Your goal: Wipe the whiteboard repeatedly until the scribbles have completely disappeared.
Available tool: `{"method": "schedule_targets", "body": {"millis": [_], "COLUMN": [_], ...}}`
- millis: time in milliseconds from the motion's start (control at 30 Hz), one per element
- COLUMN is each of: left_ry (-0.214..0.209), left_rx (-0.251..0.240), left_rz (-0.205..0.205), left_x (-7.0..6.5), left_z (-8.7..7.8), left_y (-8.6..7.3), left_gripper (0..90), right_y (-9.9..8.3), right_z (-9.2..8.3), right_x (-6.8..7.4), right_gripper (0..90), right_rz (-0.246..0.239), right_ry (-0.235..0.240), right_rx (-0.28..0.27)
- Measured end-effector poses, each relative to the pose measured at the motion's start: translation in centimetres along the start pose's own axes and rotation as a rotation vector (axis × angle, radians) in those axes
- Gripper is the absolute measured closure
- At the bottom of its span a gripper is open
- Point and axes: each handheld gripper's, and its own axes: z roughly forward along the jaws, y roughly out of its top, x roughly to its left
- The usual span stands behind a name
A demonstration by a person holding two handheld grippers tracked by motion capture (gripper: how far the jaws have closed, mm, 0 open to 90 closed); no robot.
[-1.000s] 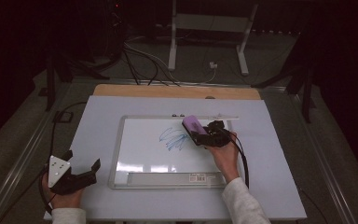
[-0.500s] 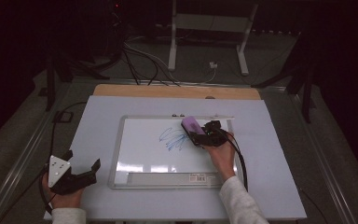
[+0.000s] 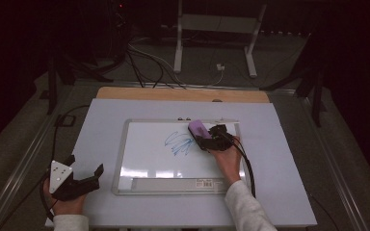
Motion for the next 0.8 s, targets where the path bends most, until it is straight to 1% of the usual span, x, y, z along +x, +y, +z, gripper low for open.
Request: {"method": "schedule_targets", "body": {"millis": [267,400,533,667,733,800], "left_ry": [0.001,0.001,0.0,0.0,0.0,0.001], "left_rx": [0.0,0.001,0.0,0.0,0.001,0.001], "left_rz": [-0.001,0.001,-0.001,-0.003,0.0,-0.001], "left_x": [-0.1,-0.1,0.0,0.0,0.0,0.0], "left_z": [0.0,0.0,0.0,0.0,0.0,0.0], "left_y": [0.0,0.0,0.0,0.0,0.0,0.0], "left_gripper": [0.6,0.6,0.6,0.6,0.6,0.6], "right_y": [-0.3,-0.3,-0.5,-0.6,-0.7,-0.6], "right_z": [0.4,0.6,0.8,1.1,1.2,1.2], "right_x": [-0.1,0.0,0.0,-0.1,-0.2,-0.2], "right_gripper": [41.2,41.1,41.1,40.9,40.3,39.4], "right_rz": [-0.021,-0.044,-0.046,-0.047,-0.044,-0.05], "right_ry": [-0.031,-0.043,-0.052,-0.059,-0.049,-0.043], "right_rx": [0.014,0.024,0.035,0.049,0.061,0.061]}}
